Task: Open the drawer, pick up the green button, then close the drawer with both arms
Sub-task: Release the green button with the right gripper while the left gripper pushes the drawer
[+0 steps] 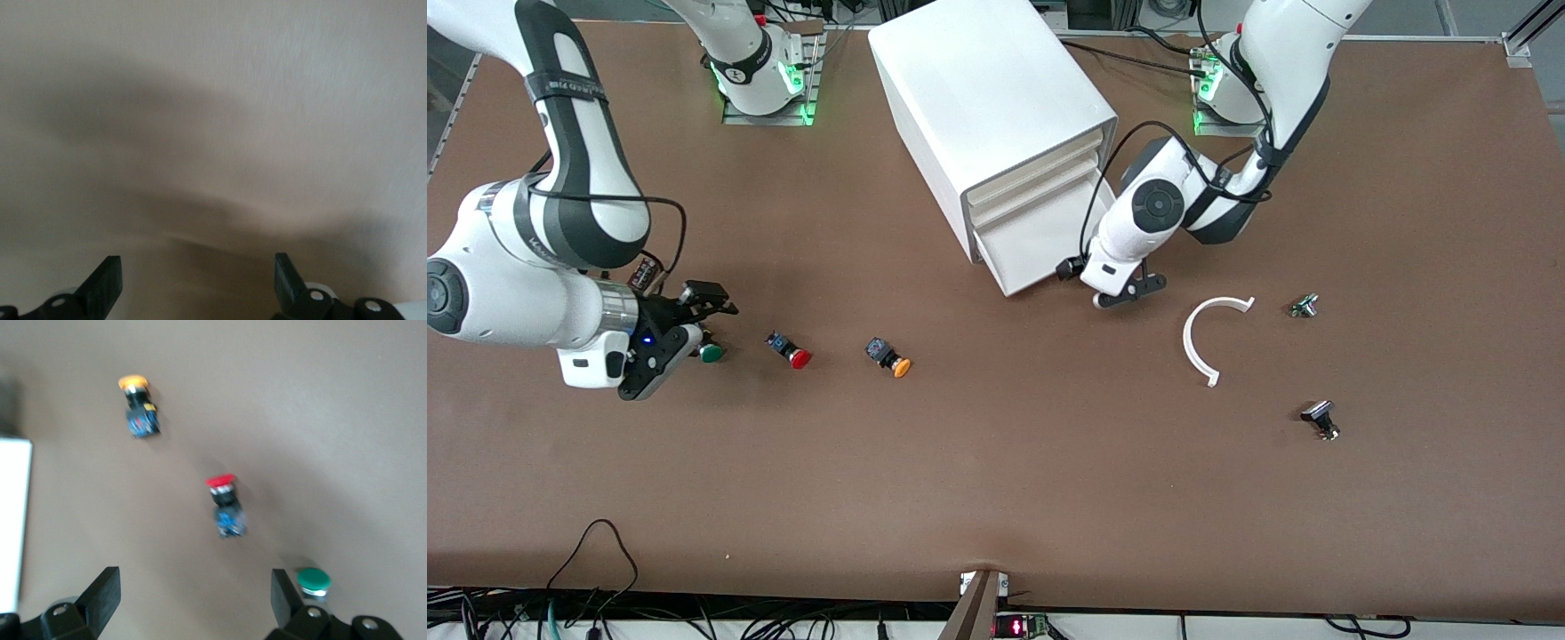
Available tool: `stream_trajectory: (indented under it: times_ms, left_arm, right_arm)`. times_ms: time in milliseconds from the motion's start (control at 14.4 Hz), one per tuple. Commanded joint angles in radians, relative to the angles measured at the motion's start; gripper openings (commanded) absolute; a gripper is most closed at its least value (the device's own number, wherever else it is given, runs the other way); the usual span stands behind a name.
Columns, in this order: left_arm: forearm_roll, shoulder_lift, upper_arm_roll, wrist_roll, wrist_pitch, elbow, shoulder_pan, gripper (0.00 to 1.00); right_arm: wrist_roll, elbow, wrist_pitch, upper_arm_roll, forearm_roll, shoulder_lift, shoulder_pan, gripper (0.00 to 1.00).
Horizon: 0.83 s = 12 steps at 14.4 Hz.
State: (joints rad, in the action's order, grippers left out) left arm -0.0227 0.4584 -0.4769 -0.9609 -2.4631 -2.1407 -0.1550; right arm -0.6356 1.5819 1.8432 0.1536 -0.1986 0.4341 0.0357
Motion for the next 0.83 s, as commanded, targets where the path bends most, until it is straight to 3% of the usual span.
stream_trajectory:
  times_ms: [0,277,415,554,762]
  left_arm:
    - [-0.020,-0.041,-0.069,-0.022,0.010,-0.083,0.032,1.00]
    - [-0.020,-0.058,-0.135,-0.067,0.079,-0.107,0.044,1.00]
    - [-0.032,-0.064,-0.181,-0.081,0.116,-0.107,0.051,1.00]
    - [-0.080,-0.064,-0.195,-0.090,0.121,-0.107,0.054,1.00]
    - [-0.088,-0.066,-0.213,-0.078,0.131,-0.107,0.057,1.00]
  right_arm:
    - [0.213,-0.036,-0.019,0.050,-0.007,0.005,-0.005,1.00]
    - [0.518,-0.033,-0.019,0.043,0.001,-0.023,-0.065,1.00]
    - [0.754,-0.031,-0.022,0.034,0.094,-0.040,-0.098,1.00]
    - [0.798,-0.033,-0.030,0.011,0.162,-0.063,-0.099,1.00]
    - [0.797,-0.036,-0.055,-0.078,0.166,-0.113,-0.099,1.00]
